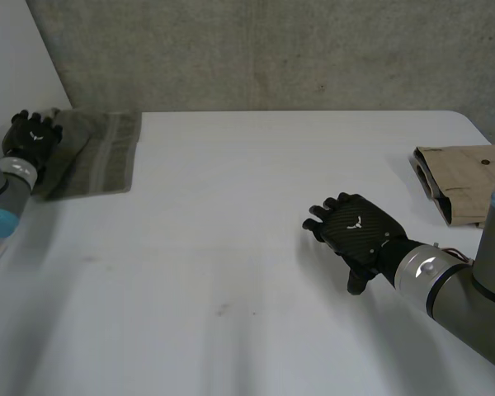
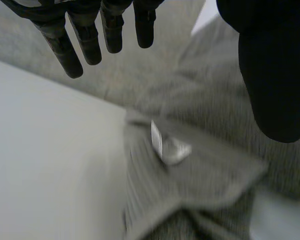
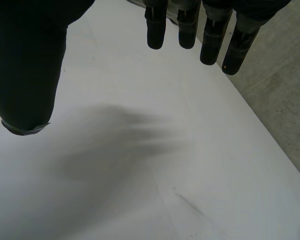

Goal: Fold the laundry.

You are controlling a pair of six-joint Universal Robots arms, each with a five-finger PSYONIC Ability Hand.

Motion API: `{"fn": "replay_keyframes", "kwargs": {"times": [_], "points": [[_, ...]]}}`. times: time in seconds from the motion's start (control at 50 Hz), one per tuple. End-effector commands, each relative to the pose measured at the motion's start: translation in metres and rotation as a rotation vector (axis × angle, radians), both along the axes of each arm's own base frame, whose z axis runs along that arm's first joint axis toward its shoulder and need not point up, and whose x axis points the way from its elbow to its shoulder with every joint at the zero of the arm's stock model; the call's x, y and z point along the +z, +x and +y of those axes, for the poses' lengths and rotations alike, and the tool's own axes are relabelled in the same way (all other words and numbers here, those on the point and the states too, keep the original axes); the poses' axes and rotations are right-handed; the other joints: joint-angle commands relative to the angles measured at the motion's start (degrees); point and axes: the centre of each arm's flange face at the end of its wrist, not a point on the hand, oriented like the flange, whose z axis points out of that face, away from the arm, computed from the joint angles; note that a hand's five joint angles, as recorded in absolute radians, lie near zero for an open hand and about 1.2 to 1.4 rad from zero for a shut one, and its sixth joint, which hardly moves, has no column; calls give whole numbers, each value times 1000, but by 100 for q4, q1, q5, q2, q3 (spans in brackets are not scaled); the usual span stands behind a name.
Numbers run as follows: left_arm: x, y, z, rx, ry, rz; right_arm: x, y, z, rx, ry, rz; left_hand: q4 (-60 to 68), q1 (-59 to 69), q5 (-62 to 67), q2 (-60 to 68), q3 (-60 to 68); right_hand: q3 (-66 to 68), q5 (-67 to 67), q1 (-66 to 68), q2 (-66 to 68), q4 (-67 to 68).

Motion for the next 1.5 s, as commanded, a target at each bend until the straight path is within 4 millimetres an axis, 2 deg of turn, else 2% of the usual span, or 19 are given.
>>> {"fn": "replay_keyframes", "kwargs": {"times": [0.02, 0.2, 0.28, 0.32, 0.34, 0.44, 0.52, 0.62, 0.72, 0.78, 0.92, 1.02, 1.12, 1.14, 1.16, 1.18, 1.3, 1.4, 1.5], "points": [[-22, 18, -12, 33, 15, -18, -4, 0, -2, -1, 2, 2, -114, -65, -215, -117, -157, -232, -386, -140, -264, -335], [-38, 27, -17, 48, 84, -11, -5, 0, -2, -1, 5, 3, 524, 573, 423, 521, 480, -232, -386, -140, -264, -335], [-37, 27, -18, 55, 87, -9, -6, 0, -2, -1, 6, 4, 2806, 2855, 2705, 2803, 2762, -232, -386, -140, -264, -335], [-34, 21, -17, 63, 82, -9, -6, 0, -2, -3, 3, 3, 5947, 5997, 5846, 5944, 5904, -232, -386, -140, -264, -335], [-29, 19, -17, 73, 68, -8, -6, 0, -3, -3, 5, 4, 6839, 6888, 6738, 6836, 6795, -232, -386, -140, -264, -335], [2, 4, -17, 121, -9, 15, -6, 0, -3, -3, 5, 4, 6848, 6897, 6747, 6845, 6804, -232, -386, -140, -264, -335], [30, -34, 2, 67, 2, 145, -6, 0, -3, -4, 5, 4, 6848, 6897, 6747, 6845, 6804, -232, -386, -140, -264, -335], [62, -56, 30, 26, 38, 308, -5, 0, -4, -7, 0, 3, 6848, 6897, 6747, 6845, 6804, -232, -386, -140, -264, -335], [92, -118, 86, -118, 107, 466, -5, -2, -5, -15, -2, 3, 6848, 6897, 6747, 6845, 6804, -232, -386, -140, -264, -335], [109, -138, 116, -181, 137, 528, -5, -2, -7, -24, 0, 1, 6848, 6897, 6747, 6845, 6804, -232, -386, -140, -264, -335], [132, -209, 234, -469, 332, 703, 1, -15, -25, -115, -28, -13, 6848, 6897, 6747, 6845, 6804, -232, -386, -140, -264, -335], [115, -251, 319, -657, 561, 768, 9, -22, -35, -209, -33, -44, 6848, 6897, 6747, 6845, 6804, -232, -386, -140, -264, -335], [93, -272, 368, -733, 708, 759, 13, -31, -46, -287, -29, -68, 6848, 6897, 6747, 6845, 6804, -232, -386, -140, -264, -335], [90, -274, 372, -740, 720, 752, 13, -32, -47, -292, -30, -69, 5351, 5401, 5250, 5348, 5308, -232, -386, -140, -264, -335], [86, -276, 376, -736, 722, 737, 13, -34, -48, -299, -31, -71, 1689, 1739, 1588, 1687, 1646, -232, -386, -140, -264, -335], [86, -277, 376, -735, 719, 736, 13, -34, -48, -300, -29, -70, 837, 886, 736, 834, 793, -232, -386, -140, -264, -335], [94, -263, 345, -643, 638, 773, 13, -33, -47, -292, -24, -71, 54, 104, -47, 51, 11, -232, -386, -140, -264, -335], [106, -225, 298, -477, 529, 805, 13, -32, -45, -280, -23, -65, 155, 204, 54, 152, 112, -232, -386, -140, -264, -335], [101, -198, 289, -383, 519, 766, 15, -29, -39, -264, -15, -59, 307, 356, 206, 304, 263, -232, -386, -140, -264, -335]]}}
